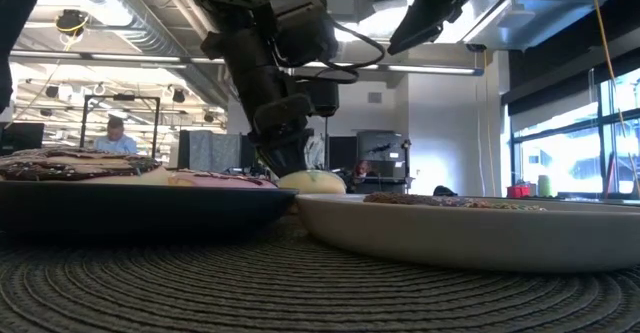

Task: Pick & Place donuts
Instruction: Put the big light green donut on the black plate

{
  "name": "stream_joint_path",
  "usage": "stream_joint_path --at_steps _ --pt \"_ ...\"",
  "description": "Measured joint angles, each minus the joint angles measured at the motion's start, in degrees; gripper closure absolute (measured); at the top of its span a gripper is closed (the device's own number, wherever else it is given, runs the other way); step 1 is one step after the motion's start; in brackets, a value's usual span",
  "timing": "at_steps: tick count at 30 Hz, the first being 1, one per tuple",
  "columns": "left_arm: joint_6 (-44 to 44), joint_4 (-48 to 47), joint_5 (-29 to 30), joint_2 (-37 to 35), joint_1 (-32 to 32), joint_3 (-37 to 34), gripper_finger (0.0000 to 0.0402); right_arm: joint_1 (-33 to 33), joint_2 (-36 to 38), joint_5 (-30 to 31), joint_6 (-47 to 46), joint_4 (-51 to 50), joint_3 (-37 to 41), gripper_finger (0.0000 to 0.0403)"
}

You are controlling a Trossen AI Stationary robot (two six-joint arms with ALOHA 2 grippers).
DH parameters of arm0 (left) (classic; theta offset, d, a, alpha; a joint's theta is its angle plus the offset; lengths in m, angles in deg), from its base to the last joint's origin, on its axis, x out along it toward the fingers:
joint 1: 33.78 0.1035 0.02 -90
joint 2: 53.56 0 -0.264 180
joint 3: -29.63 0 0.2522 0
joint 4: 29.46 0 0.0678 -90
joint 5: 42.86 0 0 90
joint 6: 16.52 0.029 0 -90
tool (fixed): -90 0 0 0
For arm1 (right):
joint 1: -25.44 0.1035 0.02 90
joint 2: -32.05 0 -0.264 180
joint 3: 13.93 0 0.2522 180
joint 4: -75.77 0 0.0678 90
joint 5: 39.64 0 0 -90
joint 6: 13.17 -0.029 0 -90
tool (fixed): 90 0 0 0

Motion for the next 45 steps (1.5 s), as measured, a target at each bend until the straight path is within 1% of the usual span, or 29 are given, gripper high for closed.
stream_joint_path --at_steps 4,8,11,14,17,20,22,26,30,34,41,45 --pt "-0.33 -0.05 0.02 -0.09 0.00 0.00 0.0388 0.00 -0.01 -0.01 -0.04 -0.01 0.00 0.0226" --pt "-2.52 -2.77 0.53 -2.77 0.00 -0.09 0.0392 0.01 -0.01 -0.01 -0.06 -0.12 0.00 0.0226" --pt "-3.52 -9.31 4.38 -7.28 -0.75 0.44 0.0394 0.00 -0.01 -0.01 0.18 -0.20 0.00 0.0226" --pt "-4.59 -16.94 9.22 -12.11 -3.12 1.98 0.0395 0.00 -0.01 -0.03 1.63 -0.13 0.00 0.0226" --pt "-8.24 -20.97 13.05 -16.51 -7.50 3.30 0.0396 0.00 -0.01 -0.03 2.70 0.12 0.00 0.0226" --pt "-13.55 -24.36 17.88 -18.81 -13.23 3.57 0.0396 0.11 -0.01 -0.06 3.08 0.48 0.00 0.0226" --pt "-16.04 -27.40 19.00 -18.90 -17.17 3.46 0.0396 0.10 -0.01 -0.09 3.54 0.97 0.00 0.0226" --pt "-16.62 -26.81 20.06 -17.78 -25.50 3.43 0.0397 0.10 -0.01 -0.53 5.16 2.23 0.00 0.0226" --pt "-19.69 -27.12 21.52 -15.63 -31.25 3.43 0.0397 0.10 -0.01 -0.53 5.80 3.07 0.00 0.0226" --pt "-23.47 -27.09 21.32 -13.23 -33.12 3.48 0.0397 0.10 -0.01 -0.53 5.89 3.31 0.00 0.0226" --pt "-22.44 -28.57 20.98 -9.28 -33.09 3.48 0.0396 0.10 -0.01 -0.55 5.80 3.31 0.00 0.0226" --pt "-22.44 -29.35 20.77 -8.44 -32.83 3.48 0.0387 0.10 -0.01 -0.58 5.71 3.31 0.00 0.0226"
